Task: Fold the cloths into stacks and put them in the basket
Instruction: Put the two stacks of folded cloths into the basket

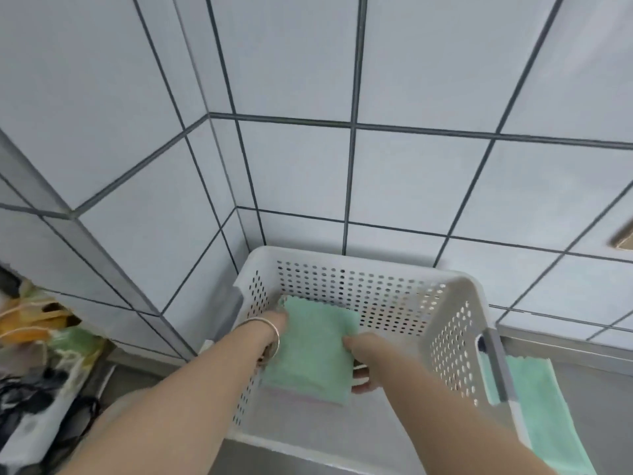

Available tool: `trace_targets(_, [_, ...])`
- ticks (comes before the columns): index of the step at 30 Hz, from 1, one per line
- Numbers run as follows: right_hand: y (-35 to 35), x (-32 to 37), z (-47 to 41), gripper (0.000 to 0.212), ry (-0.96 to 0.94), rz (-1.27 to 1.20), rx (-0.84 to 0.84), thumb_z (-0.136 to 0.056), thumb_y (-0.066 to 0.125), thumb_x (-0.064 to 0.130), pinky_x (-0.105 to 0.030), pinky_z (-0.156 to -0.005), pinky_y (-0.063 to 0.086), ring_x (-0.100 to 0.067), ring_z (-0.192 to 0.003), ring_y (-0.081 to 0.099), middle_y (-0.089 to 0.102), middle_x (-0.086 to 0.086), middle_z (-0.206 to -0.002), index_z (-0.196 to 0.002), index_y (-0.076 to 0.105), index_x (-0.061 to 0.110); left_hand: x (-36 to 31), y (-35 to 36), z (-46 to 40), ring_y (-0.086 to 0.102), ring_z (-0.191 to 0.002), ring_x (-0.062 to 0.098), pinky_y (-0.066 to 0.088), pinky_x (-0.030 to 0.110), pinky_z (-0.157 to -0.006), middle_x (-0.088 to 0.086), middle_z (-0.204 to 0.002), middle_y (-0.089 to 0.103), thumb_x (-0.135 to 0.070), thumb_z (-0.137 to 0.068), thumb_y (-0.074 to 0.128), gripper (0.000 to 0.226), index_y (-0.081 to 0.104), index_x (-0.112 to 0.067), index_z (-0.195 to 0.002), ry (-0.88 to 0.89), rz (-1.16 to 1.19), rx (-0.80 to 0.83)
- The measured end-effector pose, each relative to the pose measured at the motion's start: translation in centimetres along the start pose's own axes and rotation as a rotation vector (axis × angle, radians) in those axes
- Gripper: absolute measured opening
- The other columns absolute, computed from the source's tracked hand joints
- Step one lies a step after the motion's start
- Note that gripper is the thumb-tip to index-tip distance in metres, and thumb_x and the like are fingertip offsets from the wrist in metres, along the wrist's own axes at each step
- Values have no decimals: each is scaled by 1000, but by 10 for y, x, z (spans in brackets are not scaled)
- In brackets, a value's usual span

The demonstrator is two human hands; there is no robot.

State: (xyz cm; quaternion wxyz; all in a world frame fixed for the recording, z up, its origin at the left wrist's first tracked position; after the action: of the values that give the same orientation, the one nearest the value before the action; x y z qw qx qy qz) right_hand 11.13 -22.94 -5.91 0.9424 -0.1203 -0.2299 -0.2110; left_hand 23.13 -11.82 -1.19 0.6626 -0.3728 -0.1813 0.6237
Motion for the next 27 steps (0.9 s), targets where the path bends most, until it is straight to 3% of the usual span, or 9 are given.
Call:
trace_targets(3, [14,9,-15,26,38,55,0,-95,34,20,-43,-74,50,-30,-95,57,57,-13,-105,-111,49,6,1,16,-24,22,-141,29,23,32,-112,18,-154,19,-27,-101,24,51,20,3,-142,14,-160,66])
trace_targets(8, [22,13,-34,34,78,84,-38,-97,31,14,-46,-77,48,-35,-111,54,51,-21,-125,-125,43,-2,-2,24,-42,35,-135,28,26,30,-110,16,-148,35,-8,-100,25,40,34,4,-137,-38,-203,101])
trace_targets(10, [23,14,-39,34,82,82,-51,-98,33,15,-46,-75,48,-36,-109,55,52,-23,-125,-125,42,-3,-3,24,-43,37,-134,28,26,31,-110,16,-147,36,-4,-99,27,40,33,4,-138,16,-349,125])
trace_targets(13, [26,13,-41,36,69,97,-38,-96,36,19,-46,-78,53,-35,-103,59,55,-23,-121,-124,45,-3,-2,24,-46,38,-133,28,30,32,-109,15,-146,37,-6,-99,25,39,36,3,-136,29,-353,139])
trace_targets(17, [23,13,-35,38,5,130,-55,-94,45,23,-46,-84,55,-32,-99,61,58,-20,-117,-121,49,-3,-6,10,-35,52,-121,27,41,32,-100,15,-132,53,-12,-97,34,35,50,1,-126,123,-363,30])
trace_targets(19, [19,21,-26,36,-127,299,-149,-93,48,22,-38,-79,55,-26,-91,57,56,-14,-116,-122,46,0,-11,-1,-24,60,-98,23,49,29,-87,12,-116,62,-11,-94,39,29,58,-2,-114,229,-493,-112])
trace_targets(21, [14,32,-13,39,-380,681,-315,-91,50,19,-33,-75,50,-23,-93,53,49,-11,-120,-127,42,5,-15,-1,-15,58,-90,21,50,28,-87,11,-113,62,-11,-92,45,27,58,-3,-114,342,-661,-165])
trace_targets(24, [22,30,6,47,-705,1143,-344,-87,57,21,-35,-91,46,-24,-119,42,40,-7,-133,-131,43,13,-9,29,-18,38,-130,29,37,39,-109,14,-143,36,-25,-84,62,69,27,-6,-141,465,-808,-72])
trace_targets(27, [30,9,2,76,-730,1348,-219,-81,65,39,-43,-106,35,-27,-138,19,18,-7,-152,-143,27,17,6,54,-32,-2,-144,32,18,47,-117,12,-156,-9,-43,-78,67,107,-8,-8,-146,406,-941,43])
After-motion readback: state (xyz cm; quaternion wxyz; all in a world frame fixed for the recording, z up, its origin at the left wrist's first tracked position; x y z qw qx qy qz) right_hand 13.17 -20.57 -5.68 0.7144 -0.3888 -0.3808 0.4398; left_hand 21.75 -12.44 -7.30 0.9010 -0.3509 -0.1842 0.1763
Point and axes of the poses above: each hand's wrist, its own z-axis away from the middle knuckle, its own y-axis out of the palm, x = y × z, the point moved 2 cm from there along -z, towards the middle knuckle
